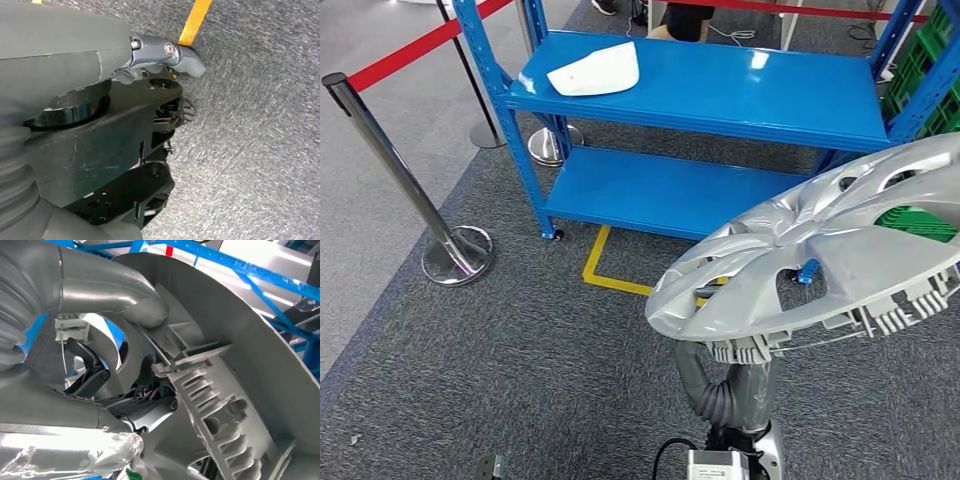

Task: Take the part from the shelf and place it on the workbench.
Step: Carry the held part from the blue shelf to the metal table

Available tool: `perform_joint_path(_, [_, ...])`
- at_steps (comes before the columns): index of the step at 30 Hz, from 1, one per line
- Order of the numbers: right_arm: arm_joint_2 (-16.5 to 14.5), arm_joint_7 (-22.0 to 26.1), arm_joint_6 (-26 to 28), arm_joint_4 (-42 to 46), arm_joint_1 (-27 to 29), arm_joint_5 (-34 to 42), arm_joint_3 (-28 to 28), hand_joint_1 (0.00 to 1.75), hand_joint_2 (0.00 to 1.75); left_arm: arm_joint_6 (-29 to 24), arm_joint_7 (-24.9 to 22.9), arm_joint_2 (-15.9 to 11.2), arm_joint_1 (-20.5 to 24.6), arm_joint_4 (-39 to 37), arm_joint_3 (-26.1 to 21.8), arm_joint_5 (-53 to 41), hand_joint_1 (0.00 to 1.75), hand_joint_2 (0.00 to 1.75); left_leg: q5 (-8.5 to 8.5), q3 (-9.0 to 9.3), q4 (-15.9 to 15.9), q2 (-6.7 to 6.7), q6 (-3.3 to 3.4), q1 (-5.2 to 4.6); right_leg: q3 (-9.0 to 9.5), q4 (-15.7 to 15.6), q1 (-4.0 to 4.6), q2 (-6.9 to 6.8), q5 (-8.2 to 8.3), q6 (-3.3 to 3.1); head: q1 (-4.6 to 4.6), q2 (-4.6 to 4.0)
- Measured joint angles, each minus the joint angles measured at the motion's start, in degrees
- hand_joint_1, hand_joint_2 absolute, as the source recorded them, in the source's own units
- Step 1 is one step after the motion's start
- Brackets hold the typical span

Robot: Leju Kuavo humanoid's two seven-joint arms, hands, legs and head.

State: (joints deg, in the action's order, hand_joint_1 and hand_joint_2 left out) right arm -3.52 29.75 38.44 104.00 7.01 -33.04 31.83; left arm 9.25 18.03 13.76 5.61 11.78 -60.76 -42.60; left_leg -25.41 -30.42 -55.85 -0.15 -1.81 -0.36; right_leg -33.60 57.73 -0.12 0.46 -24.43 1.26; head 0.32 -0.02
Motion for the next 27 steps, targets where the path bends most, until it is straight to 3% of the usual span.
perform_joint_path(2, [0.0,0.01,-0.03,0.01,0.02,0.07,-0.01,1.75,1.75,0.01,0.01,0.02,-0.07,0.0,0.0,0.01,0.0,1.75,0.05,-0.27,0.52,0.01,0.69,0.09,-0.33,0.05,0.0,-0.01,0.16,0.63,0.02,0.0])
perform_joint_path(4, [0.0,0.19,-0.21,0.02,0.04,0.61,-0.01,1.75,1.75,0.02,0.08,0.05,-0.1,0.0,-0.01,0.02,0.0,1.75,0.38,-0.41,0.82,0.05,1.45,0.28,-1.45,2.24,-0.01,-0.05,-1.57,1.14,0.18,0.0])
perform_joint_path(7, [0.0,1.15,-1.43,0.02,0.05,3.22,-0.01,1.75,1.75,0.02,0.18,0.05,-0.14,0.0,-0.01,-0.04,0.0,1.75,0.65,-0.64,0.87,0.12,2.05,0.31,-6.01,13.08,-0.04,-0.07,-7.03,1.64,0.39,0.0])
perform_joint_path(8, [-0.01,1.53,-1.97,0.03,0.07,4.33,-0.01,1.75,1.75,0.02,0.19,0.05,-0.17,0.0,-0.01,-0.08,0.0,1.75,0.68,-0.68,0.85,0.13,2.1,0.29,-7.09,15.81,-0.04,-0.08,-7.78,1.72,0.38,0.0])
perform_joint_path(9, [-0.04,1.91,-2.45,0.06,0.09,5.35,-0.01,1.75,1.75,0.02,0.21,0.05,-0.19,0.0,-0.02,-0.14,0.0,1.75,0.71,-0.7,0.8,0.13,2.12,0.29,-7.19,16.43,-0.04,-0.08,-7.43,1.75,0.4,0.0])
perform_joint_path(10, [-0.1,2.3,-2.78,0.16,0.1,6.2,-0.01,1.75,1.75,0.01,0.26,0.05,-0.2,0.0,-0.02,-0.22,0.0,1.75,0.71,-0.69,0.72,0.09,2.11,0.29,-6.15,14.66,-0.05,-0.1,-6.04,1.72,0.39,0.0])
perform_joint_path(12, [-0.39,3.31,-3.04,0.66,0.05,7.51,-0.01,1.75,1.75,-0.03,0.39,0.06,-0.19,0.0,-0.02,-0.38,0.0,1.75,0.63,-0.72,0.47,0.0,1.92,0.28,-2.17,7.15,-0.08,-0.14,-2.51,1.56,0.4,0.0])
perform_joint_path(14, [-0.77,4.56,-3.01,1.42,-0.09,8.38,-0.01,1.75,1.75,-0.13,0.49,0.05,-0.18,0.0,-0.02,-0.49,0.0,1.75,0.6,-1.12,-0.01,-0.07,1.45,0.05,0.52,1.65,-0.06,-0.09,-1.1,1.17,0.34,0.0])
perform_joint_path(17, [-1.16,5.7,-2.56,2.38,-0.1,8.46,-0.03,1.75,1.75,-0.22,0.56,0.01,-0.16,0.0,-0.02,-0.59,0.0,1.75,0.76,-1.81,-0.36,-0.04,0.59,-0.05,0.43,0.91,-0.04,0.12,-1.06,0.29,0.27,0.0])
perform_joint_path(19, [-1.38,5.93,-2.0,2.78,-0.1,8.26,-0.07,1.75,1.75,-0.19,0.61,-0.01,-0.09,0.0,-0.01,-0.63,0.0,1.75,-0.62,-2.6,-2.04,-0.01,-0.04,0.01,0.35,0.81,-0.24,0.06,-0.85,-0.29,0.15,0.0])
perform_joint_path(22, [-1.59,6.16,-0.91,3.24,-0.11,8.11,-0.2,1.75,1.75,-0.27,0.37,-0.03,-0.08,0.0,-0.02,-0.73,0.0,1.75,-5.82,-7.24,-12.1,0.01,-0.82,0.2,0.06,0.75,-0.36,-0.08,-0.61,-0.89,-0.16,0.0])
perform_joint_path(23, [-1.6,6.23,-0.59,3.29,-0.09,8.04,-0.23,1.75,1.75,-0.66,-0.06,-0.05,-0.12,0.0,-0.02,-1.02,0.0,1.75,-6.79,-8.65,-15.11,0.01,-0.91,0.24,-0.07,0.75,-0.36,-0.09,-0.54,-0.95,-0.16,0.0])
perform_joint_path(24, [-1.6,6.26,-0.34,3.32,-0.08,7.98,-0.25,1.75,1.75,-1.4,-0.7,-0.06,-0.14,0.0,0.04,-1.59,0.0,1.75,-6.73,-9.23,-16.37,0.01,-0.92,0.25,-0.17,0.76,-0.36,-0.07,-0.47,-0.98,-0.17,0.0])
perform_joint_path(25, [-1.6,6.27,-0.16,3.32,-0.08,7.92,-0.25,1.75,1.75,-2.49,-1.55,-0.07,-0.14,0.0,0.15,-2.35,0.0,1.75,-5.62,-8.7,-15.46,0.01,-0.86,0.26,-0.22,0.76,-0.37,-0.03,-0.4,-0.95,-0.18,0.0])
perform_joint_path(27, [-1.67,6.24,0.06,3.33,-0.11,7.88,-0.25,1.75,1.75,-4.93,-3.36,-0.04,-0.08,0.0,0.42,-3.87,0.0,1.75,-1.89,-5.07,-8.78,0.01,-0.61,0.29,-0.24,0.76,-0.36,0.05,-0.23,-0.74,-0.19,0.0])
